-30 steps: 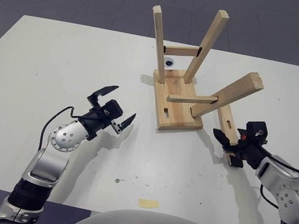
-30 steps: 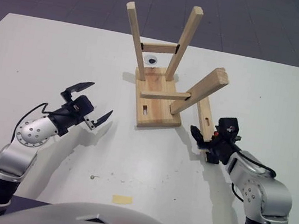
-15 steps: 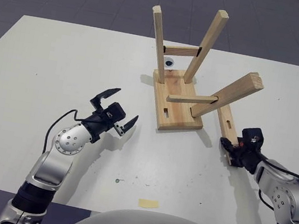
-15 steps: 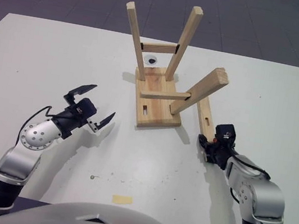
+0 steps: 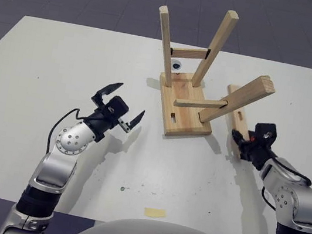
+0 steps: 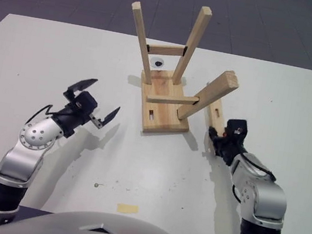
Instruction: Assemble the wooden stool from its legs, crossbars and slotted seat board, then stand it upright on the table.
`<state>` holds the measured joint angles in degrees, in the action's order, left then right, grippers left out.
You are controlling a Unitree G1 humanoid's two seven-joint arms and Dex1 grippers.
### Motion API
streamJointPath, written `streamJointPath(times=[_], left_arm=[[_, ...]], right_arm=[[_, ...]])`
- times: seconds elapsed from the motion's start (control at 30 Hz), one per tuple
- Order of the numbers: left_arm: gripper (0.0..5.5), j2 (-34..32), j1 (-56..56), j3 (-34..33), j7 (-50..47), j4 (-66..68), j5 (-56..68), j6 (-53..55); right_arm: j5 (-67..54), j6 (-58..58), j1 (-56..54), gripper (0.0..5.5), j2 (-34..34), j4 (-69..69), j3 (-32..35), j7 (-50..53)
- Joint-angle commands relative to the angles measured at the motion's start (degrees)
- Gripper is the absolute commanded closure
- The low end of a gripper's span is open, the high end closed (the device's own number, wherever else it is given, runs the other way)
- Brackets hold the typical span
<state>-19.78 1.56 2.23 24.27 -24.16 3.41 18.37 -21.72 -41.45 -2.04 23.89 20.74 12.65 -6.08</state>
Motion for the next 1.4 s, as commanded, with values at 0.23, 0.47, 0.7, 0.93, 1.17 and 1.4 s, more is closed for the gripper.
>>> streamJointPath(times=[0.23,0.47,0.7,0.93,1.17,1.4], left_arm=[[0.10,5.4,37.0,-22.7,-14.0,-2.7,59.4,27.6],[0.10,5.9,44.5,-19.7,-26.5,2.9,87.5,27.2],[0.10,1.8,45.4,-16.5,-32.8,2.8,95.7,26.1],[0.39,-1.3,46.5,-14.6,-33.1,3.3,95.0,25.1],[1.74,-3.7,48.4,-15.2,-31.7,4.3,94.4,24.0],[2.86,-4.7,47.1,-15.0,-32.3,4.5,94.1,23.5]], right_arm=[[12.7,35.6,-22.3,3.45,6.6,0.0,-0.8,-5.6],[9.4,36.7,-23.7,3.45,3.3,8.4,-8.3,-11.7],[6.1,32.9,-18.3,3.45,-1.5,14.3,-16.8,-14.8],[6.5,30.3,-14.9,3.45,-0.9,16.4,-20.1,-17.6],[8.6,30.8,-14.2,3.45,-1.9,15.6,-19.8,-17.7],[9.7,31.0,-13.8,3.45,-3.4,15.9,-19.5,-16.6]])
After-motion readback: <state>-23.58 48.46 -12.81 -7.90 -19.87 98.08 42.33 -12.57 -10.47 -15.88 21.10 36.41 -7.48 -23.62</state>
